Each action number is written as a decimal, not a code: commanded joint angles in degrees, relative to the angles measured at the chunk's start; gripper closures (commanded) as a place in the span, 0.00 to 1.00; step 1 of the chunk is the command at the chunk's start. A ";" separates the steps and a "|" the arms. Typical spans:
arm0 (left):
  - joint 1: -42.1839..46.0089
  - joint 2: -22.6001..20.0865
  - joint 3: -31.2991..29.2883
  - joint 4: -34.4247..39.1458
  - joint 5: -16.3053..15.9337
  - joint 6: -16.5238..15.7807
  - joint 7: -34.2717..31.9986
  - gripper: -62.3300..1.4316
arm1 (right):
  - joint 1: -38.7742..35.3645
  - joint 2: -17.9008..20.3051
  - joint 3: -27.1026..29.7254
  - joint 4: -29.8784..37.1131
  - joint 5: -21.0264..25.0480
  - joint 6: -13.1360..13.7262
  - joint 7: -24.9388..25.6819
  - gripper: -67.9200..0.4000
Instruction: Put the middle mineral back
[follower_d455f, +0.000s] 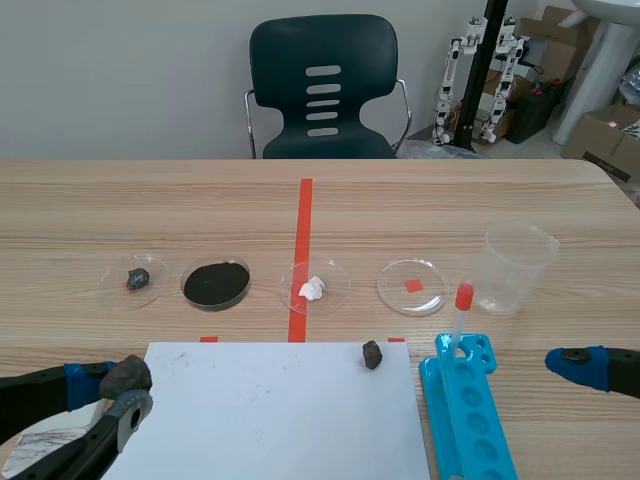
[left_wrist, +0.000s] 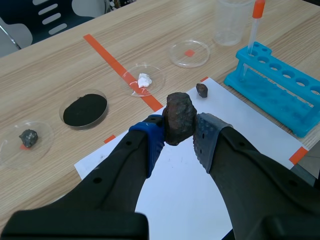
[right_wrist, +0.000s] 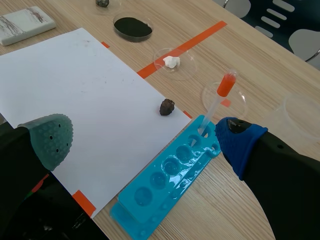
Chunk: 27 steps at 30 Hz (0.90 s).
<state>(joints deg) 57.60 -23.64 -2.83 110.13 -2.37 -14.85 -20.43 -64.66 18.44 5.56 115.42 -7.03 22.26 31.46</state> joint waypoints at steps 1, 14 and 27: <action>0.31 0.26 -0.20 0.94 -0.59 0.09 -1.03 0.80 | -0.09 0.00 0.26 0.50 0.63 -0.15 0.81 0.13; -0.66 0.26 -0.20 0.94 -0.59 0.09 0.70 0.80 | -0.09 0.00 0.26 0.50 0.63 -0.15 0.81 0.13; -2.95 0.31 0.81 0.94 -0.59 0.07 2.91 0.80 | -0.09 0.00 0.26 0.50 0.63 -0.15 0.81 0.13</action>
<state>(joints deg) 55.75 -23.64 -2.68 110.13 -2.39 -14.85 -17.12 -64.66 18.44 5.56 115.42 -7.03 22.26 31.46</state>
